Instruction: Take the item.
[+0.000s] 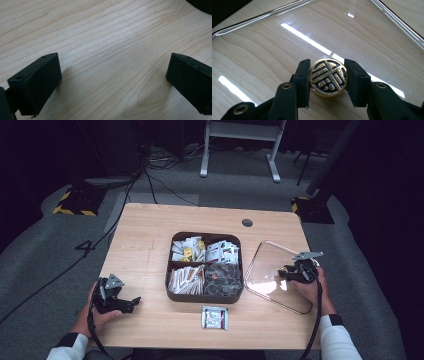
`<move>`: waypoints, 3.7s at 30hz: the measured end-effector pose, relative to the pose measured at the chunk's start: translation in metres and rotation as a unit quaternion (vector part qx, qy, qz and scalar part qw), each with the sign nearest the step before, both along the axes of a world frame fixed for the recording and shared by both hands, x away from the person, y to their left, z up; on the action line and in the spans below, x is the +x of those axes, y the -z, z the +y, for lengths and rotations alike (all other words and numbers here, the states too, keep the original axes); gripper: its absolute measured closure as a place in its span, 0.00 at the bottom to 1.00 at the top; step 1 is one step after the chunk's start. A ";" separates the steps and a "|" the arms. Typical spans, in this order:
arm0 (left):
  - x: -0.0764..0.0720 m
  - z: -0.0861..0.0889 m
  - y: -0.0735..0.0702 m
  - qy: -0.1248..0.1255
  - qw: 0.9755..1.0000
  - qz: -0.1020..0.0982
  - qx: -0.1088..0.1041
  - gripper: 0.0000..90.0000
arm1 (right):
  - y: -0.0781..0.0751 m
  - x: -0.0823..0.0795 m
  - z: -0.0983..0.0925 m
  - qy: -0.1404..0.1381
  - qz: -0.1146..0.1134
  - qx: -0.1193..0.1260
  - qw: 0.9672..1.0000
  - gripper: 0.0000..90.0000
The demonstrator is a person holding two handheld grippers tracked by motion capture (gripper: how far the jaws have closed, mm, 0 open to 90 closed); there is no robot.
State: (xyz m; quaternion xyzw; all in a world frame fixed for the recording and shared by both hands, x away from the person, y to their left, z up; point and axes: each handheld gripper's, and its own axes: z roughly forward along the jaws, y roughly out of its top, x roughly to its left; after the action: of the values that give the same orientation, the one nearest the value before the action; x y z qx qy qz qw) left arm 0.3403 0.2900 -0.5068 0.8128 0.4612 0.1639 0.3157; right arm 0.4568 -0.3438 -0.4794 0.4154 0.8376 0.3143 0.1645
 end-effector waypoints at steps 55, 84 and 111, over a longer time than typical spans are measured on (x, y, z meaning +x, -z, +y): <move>0.000 0.000 0.000 -0.002 1.000 0.000 0.000 0.00 | -0.113 -0.004 0.110 -0.100 -0.095 0.039 0.990 0.65; 0.000 0.000 0.000 -0.002 1.000 0.000 0.001 0.00 | -0.096 0.002 0.216 -0.191 -0.072 0.039 0.978 0.65; 0.000 0.000 0.000 -0.002 1.000 0.000 0.000 0.00 | -0.074 0.012 0.260 -0.209 -0.050 0.034 0.976 0.65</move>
State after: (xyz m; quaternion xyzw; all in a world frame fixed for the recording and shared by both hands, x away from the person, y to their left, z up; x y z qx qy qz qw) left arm 0.3402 0.2898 -0.5067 0.8120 0.4628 0.1648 0.3150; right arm 0.4687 -0.0841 -0.4051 0.2205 0.8853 0.3906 0.1223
